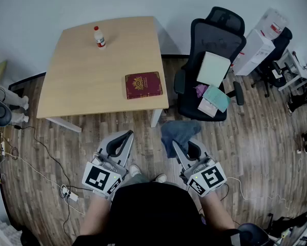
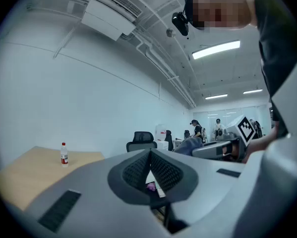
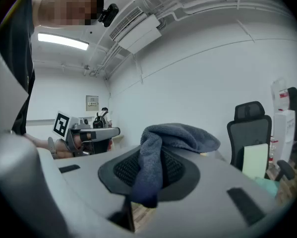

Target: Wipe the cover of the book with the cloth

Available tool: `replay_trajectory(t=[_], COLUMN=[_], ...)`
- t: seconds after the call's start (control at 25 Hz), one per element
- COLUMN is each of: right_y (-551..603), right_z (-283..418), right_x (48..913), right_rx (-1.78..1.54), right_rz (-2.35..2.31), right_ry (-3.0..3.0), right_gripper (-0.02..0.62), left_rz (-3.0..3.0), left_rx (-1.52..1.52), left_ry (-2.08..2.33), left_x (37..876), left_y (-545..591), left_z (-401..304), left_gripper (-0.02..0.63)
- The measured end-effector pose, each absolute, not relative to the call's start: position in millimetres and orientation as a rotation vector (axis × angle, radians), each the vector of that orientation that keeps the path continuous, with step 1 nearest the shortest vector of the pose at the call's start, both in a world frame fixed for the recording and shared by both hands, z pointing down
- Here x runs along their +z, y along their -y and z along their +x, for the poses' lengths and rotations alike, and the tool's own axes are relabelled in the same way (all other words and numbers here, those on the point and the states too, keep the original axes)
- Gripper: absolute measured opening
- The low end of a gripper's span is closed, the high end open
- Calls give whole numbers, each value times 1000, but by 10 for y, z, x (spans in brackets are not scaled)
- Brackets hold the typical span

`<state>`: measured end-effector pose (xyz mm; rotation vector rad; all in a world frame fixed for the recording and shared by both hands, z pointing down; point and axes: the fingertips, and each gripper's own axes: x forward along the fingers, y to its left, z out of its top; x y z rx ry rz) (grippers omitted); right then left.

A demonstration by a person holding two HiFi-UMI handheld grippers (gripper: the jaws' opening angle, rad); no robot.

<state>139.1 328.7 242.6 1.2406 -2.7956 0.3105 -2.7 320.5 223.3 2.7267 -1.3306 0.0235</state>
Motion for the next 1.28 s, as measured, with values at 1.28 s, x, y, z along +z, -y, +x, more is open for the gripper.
replay_trajectory(t=[1.28], right_y=[-1819], right_z=[1025], right_x=[2885], right_rx=[395], right_rz=[1246], right_ry=[2687], right_gripper=[91], left_rz=[2581], left_rx=[-25], left_ry=[1334], left_x=[2901], left_y=[-2182], left_z=[-788], left_gripper=[21])
